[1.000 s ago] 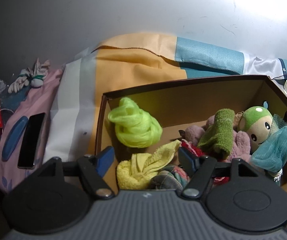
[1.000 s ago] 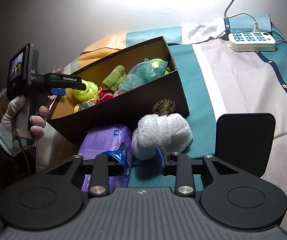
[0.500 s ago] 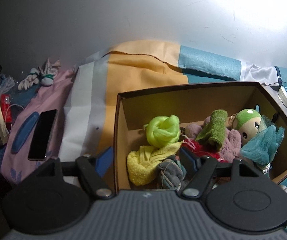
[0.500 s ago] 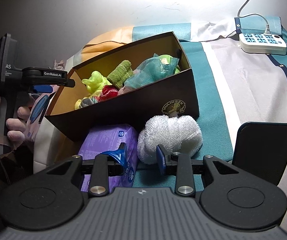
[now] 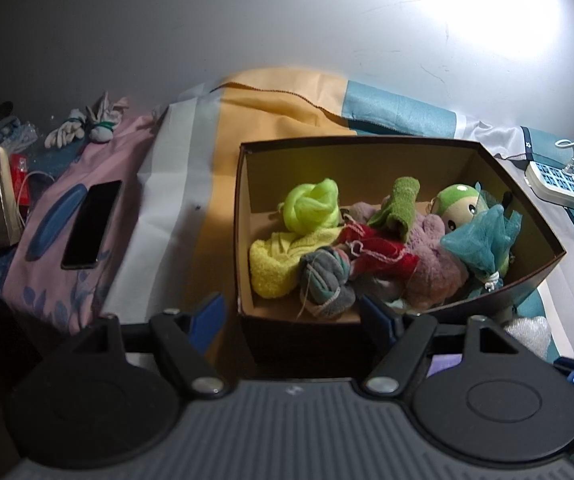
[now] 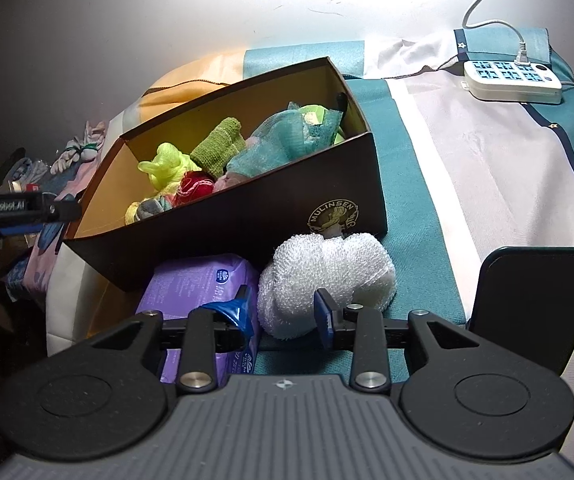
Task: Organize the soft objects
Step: 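Close the right tool on the white mesh pouf beside the box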
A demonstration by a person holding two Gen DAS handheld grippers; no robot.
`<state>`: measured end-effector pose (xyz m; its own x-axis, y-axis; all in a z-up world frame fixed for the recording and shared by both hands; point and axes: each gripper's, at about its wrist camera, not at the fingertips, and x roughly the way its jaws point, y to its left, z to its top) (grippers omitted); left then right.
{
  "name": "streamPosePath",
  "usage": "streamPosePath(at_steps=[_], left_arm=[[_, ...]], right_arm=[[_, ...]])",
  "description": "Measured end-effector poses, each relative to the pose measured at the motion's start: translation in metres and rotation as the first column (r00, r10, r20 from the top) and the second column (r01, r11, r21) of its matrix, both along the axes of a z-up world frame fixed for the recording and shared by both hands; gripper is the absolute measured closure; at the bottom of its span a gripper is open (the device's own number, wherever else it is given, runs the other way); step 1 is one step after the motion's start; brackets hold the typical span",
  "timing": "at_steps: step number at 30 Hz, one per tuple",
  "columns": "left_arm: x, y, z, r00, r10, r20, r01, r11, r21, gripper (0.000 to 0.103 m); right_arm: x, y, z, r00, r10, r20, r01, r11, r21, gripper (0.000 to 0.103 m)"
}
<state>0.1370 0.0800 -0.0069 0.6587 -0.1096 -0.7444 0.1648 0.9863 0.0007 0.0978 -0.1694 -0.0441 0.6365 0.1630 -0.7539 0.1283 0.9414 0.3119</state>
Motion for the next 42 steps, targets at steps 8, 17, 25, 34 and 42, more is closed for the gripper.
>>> streamPosePath(at_steps=[8, 17, 25, 34, 42], left_arm=[[-0.018, 0.005, -0.023, 0.997, -0.008, -0.076, 0.007, 1.000, -0.016, 0.028], [-0.022, 0.004, -0.033, 0.995, -0.022, -0.100, 0.020, 1.000, -0.017, 0.028], [-0.022, -0.008, -0.032, 0.995, -0.032, -0.096, 0.034, 0.999, 0.019, 0.028], [-0.025, -0.014, -0.032, 0.994, -0.039, -0.105, 0.043, 0.998, 0.037, 0.028], [-0.033, -0.017, -0.031, 0.992, -0.029, -0.122, 0.037, 0.997, 0.069, 0.028]], right_arm=[[0.019, 0.015, -0.008, 1.000, 0.019, -0.009, -0.021, 0.987, -0.162, 0.084], [0.031, 0.016, -0.030, 0.998, -0.029, -0.061, 0.016, 0.979, -0.205, 0.077], [0.024, 0.014, -0.030, 1.000, -0.012, -0.016, 0.008, 0.977, -0.212, 0.088], [0.007, 0.008, -0.020, 1.000, -0.009, 0.014, 0.012, 0.983, -0.182, 0.093], [-0.012, 0.008, -0.007, 0.999, 0.014, 0.042, -0.007, 0.985, -0.172, 0.093]])
